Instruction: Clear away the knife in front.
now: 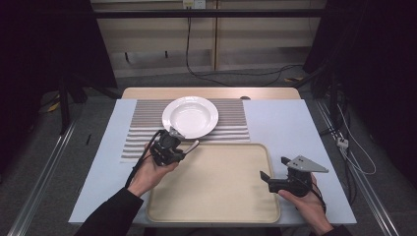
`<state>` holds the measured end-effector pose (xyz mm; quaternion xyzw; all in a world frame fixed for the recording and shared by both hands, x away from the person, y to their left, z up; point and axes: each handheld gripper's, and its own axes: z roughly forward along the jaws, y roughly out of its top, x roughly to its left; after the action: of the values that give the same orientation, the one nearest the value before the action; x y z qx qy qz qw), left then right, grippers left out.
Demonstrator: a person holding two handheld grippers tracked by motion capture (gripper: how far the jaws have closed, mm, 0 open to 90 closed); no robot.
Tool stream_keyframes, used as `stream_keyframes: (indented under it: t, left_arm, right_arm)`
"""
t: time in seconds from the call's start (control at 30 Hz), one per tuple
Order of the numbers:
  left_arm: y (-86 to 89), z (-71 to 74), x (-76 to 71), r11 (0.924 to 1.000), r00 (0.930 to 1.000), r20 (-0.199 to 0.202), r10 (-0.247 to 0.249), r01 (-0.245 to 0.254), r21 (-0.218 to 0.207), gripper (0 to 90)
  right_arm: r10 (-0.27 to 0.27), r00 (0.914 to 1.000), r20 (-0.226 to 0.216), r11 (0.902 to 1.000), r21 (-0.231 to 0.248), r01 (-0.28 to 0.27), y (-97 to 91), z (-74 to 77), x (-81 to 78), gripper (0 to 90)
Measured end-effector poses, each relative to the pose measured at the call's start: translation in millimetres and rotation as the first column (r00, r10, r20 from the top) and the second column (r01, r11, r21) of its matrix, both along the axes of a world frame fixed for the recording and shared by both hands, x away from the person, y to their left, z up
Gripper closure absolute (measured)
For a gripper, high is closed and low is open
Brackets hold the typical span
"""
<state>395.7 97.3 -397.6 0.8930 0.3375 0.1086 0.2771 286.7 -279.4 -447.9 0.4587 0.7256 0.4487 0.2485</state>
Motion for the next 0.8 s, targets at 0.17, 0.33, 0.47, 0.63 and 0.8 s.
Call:
stream_keyframes:
  t: [0.17,0.33,0.47,0.63,0.8]
  left_arm:
    - [-5.7,-4.9,-4.9,0.9997,0.9997,-0.013,-0.019,0.019,0.016,79.8]
    - [-11.4,-9.1,-7.5,0.9991,0.9991,-0.027,-0.034,0.035,0.025,79.8]
    - [-18.7,-16.1,-10.6,0.998,0.9977,-0.045,-0.051,0.053,0.034,79.7]
    - [-23.4,-23.4,-10.6,0.9963,0.9953,-0.068,-0.068,0.072,0.047,79.7]
    - [-27.2,-30.7,-11.9,0.9952,0.993,-0.098,-0.067,0.074,0.064,79.7]
  right_arm:
    - [0.0,1.0,-0.001,1.0,-0.001,0.0,0.4,0.0,-0.1,6.0]
    - [-0.002,1.0,-0.001,1.0,-0.001,0.002,0.1,-0.1,-0.2,6.0]
    - [-0.003,1.0,-0.002,1.0,-0.001,0.003,0.0,-0.1,-0.2,6.0]
    - [-0.001,1.0,-0.002,1.0,-0.004,0.001,-0.2,-0.1,-0.4,6.0]
    - [-0.001,1.0,-0.003,1.0,-0.004,0.001,-0.3,-0.1,-0.5,6.0]
